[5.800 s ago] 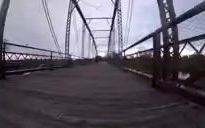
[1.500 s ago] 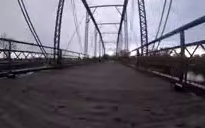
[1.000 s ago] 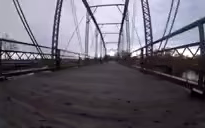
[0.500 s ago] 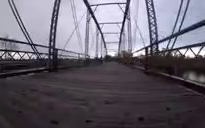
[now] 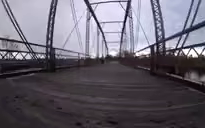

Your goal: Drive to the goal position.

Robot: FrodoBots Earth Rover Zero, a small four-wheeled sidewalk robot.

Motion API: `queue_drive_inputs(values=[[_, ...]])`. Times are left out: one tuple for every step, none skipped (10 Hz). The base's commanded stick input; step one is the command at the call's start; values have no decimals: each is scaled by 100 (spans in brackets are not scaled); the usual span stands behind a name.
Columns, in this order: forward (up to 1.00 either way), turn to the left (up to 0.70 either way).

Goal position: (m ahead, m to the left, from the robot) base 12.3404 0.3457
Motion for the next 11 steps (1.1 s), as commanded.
queue_drive_inputs(values=[[100,0],[100,0],[3,0],[0,0],[0,0],[0,0],[0,0],[0,0],[0,0],[8,0],[47,0]])
